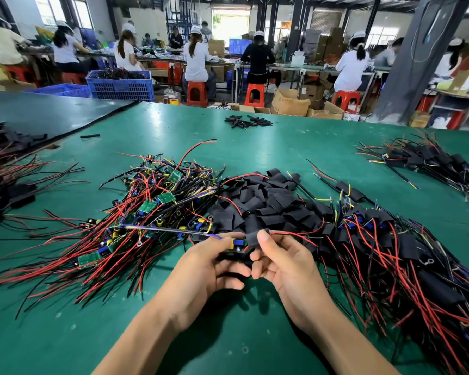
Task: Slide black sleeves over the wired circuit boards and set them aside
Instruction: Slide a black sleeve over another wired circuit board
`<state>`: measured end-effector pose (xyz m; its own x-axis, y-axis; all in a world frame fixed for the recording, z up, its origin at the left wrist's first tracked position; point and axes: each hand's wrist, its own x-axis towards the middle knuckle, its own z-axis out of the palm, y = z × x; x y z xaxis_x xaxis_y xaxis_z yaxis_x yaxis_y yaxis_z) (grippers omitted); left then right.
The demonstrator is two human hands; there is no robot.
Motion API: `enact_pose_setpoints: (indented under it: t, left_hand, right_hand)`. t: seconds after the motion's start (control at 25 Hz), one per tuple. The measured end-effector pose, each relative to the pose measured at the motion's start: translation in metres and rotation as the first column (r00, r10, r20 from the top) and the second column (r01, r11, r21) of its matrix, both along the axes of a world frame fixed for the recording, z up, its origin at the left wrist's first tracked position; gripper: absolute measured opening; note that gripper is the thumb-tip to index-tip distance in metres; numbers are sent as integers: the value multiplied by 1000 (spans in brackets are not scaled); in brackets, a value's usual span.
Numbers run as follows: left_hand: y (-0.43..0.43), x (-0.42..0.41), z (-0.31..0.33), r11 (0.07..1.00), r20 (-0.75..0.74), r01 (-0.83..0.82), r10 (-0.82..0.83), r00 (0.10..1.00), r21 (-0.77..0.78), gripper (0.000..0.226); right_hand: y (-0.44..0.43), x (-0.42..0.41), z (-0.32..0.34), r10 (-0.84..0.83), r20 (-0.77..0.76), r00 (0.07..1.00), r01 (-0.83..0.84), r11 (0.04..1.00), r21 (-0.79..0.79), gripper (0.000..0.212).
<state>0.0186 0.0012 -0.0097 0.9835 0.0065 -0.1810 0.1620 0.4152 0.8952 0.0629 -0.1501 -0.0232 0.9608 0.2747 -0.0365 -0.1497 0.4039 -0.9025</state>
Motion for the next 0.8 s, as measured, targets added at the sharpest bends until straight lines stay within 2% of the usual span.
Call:
enact_pose_setpoints:
  t: [0.24,0.48,0.64,0.8]
  left_hand:
    - [6,-2,1,998,62,-47,50,997,-50,31]
    - [4,0,2,980,-29,-138,135,990,-142,28]
    - [2,2,4,973,-86,-162,149,985,-168,18]
    - [2,2,4,960,-92,-193,177,980,-203,15]
  right_hand:
    - [0,-2,3,52,-54,997,-51,999,14,35]
    - [2,-6,9,74,-61,995,-70,996,60,36]
    - [6,-10,10,75,-75,994,-67,993,98,14]
    - [13,-15,7,77,-90,993,-64,988,143,15]
